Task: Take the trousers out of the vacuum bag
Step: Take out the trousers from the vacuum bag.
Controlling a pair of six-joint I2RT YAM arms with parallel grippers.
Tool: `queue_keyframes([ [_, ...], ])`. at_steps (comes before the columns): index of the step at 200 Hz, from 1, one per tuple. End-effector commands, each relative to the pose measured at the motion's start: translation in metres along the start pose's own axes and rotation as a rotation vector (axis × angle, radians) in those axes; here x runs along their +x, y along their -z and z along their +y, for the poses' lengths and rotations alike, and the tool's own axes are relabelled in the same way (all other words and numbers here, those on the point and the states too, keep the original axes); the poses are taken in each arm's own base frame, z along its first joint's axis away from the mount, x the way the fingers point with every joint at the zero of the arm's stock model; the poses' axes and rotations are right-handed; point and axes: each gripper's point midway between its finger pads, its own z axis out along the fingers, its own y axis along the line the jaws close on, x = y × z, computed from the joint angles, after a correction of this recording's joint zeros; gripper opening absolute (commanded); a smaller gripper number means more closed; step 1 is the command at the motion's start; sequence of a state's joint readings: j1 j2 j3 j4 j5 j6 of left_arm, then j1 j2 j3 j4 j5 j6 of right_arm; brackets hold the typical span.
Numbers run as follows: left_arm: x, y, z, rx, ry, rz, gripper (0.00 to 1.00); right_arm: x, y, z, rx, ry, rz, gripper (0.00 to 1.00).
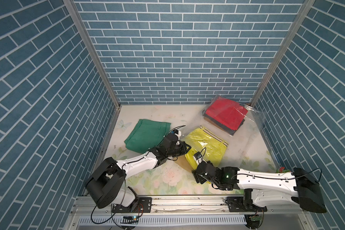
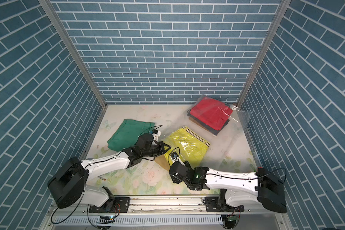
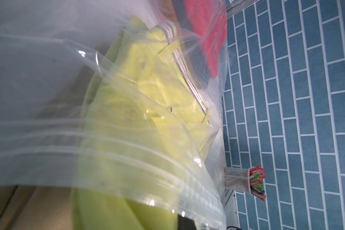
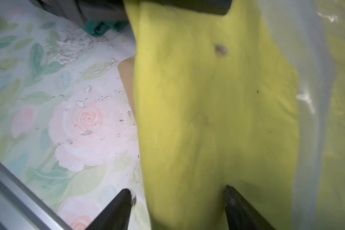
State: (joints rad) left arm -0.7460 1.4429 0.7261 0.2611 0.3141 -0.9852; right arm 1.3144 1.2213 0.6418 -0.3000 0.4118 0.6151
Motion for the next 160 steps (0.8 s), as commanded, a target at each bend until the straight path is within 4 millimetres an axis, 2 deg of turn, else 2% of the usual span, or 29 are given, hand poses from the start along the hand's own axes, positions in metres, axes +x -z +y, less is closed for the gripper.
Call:
queue_keyframes([
  [1, -0.040, 0.003, -0.035, 0.107, -0.024, -0.126, 0.00, 0.015, -0.009, -0.024, 0.148, -0.055, 0.025, 0.78],
  [25, -0.044, 0.001, -0.035, 0.126, -0.023, -0.136, 0.00, 0.033, -0.019, -0.043, 0.269, -0.057, 0.058, 0.78],
  [39, -0.047, -0.002, -0.036, 0.139, -0.021, -0.143, 0.00, 0.036, -0.022, -0.056, 0.358, -0.051, 0.062, 0.77],
  [56, -0.050, -0.006, -0.039, 0.160, -0.023, -0.148, 0.00, 0.038, -0.023, -0.072, 0.479, -0.032, 0.063, 0.73],
  [74, -0.052, -0.008, -0.043, 0.180, -0.025, -0.148, 0.00, 0.036, -0.023, -0.083, 0.575, -0.021, 0.056, 0.63],
  [93, -0.055, -0.008, -0.052, 0.199, -0.033, -0.144, 0.00, 0.026, -0.022, -0.082, 0.594, -0.015, 0.030, 0.49],
  [114, -0.057, -0.003, -0.057, 0.197, -0.048, -0.142, 0.00, 0.005, -0.013, -0.076, 0.572, -0.016, -0.019, 0.38],
  [140, -0.059, 0.006, -0.059, 0.178, -0.081, -0.143, 0.00, -0.021, 0.008, -0.071, 0.511, -0.018, -0.080, 0.23],
  [160, -0.061, 0.016, -0.065, 0.190, -0.123, -0.152, 0.00, -0.038, 0.031, -0.075, 0.499, -0.016, -0.127, 0.11],
])
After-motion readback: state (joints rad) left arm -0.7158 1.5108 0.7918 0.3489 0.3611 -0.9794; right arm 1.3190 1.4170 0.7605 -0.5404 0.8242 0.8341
